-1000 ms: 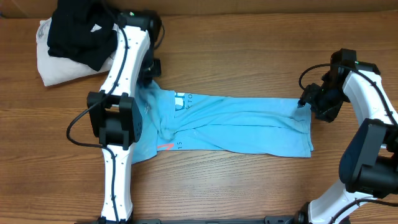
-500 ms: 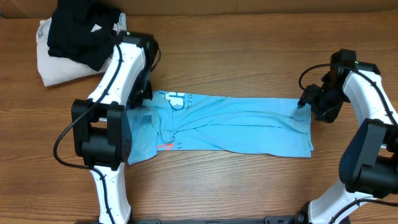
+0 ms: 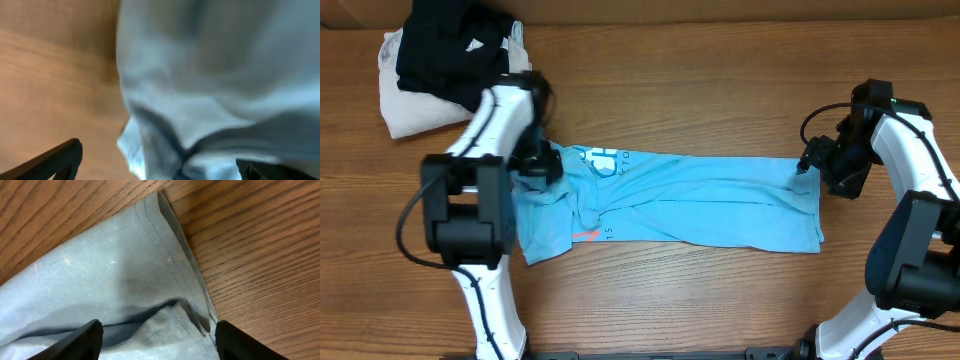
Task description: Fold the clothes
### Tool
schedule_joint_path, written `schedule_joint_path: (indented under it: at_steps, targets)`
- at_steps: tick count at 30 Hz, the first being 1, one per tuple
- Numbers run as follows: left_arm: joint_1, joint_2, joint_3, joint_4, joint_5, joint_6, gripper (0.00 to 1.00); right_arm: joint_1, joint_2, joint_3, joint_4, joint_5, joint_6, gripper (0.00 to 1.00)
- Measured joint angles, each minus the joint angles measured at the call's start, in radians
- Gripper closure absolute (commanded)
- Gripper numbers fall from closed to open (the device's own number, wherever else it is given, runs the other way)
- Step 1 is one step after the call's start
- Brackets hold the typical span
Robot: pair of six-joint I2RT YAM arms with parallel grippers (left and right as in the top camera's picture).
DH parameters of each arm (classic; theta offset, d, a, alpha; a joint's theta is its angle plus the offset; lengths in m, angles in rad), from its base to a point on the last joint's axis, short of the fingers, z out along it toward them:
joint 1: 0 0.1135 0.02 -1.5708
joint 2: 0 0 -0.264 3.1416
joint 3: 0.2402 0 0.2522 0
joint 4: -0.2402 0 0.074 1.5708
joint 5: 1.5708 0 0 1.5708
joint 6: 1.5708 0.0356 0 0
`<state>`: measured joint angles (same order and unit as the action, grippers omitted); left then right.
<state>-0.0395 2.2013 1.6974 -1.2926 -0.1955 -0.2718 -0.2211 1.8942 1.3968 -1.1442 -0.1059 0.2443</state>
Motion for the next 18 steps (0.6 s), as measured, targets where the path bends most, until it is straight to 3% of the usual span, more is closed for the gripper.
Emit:
schedule_joint_path:
  at_steps: [9,14,18]
  targets:
    - [0.108,-0.003,-0.030,0.113,0.274,0.224,0.01,0.000,0.000,0.000,-0.029,-0.002,-0.010,0.23]
    - [0.111,-0.032,-0.112,0.144,0.334,0.289,0.08,0.000,0.000,0.000,-0.032,-0.002,-0.009,0.23]
    - [0.111,-0.060,-0.166,0.156,0.356,0.315,0.23,0.000,0.000,0.000,-0.033,-0.002,-0.010,0.23]
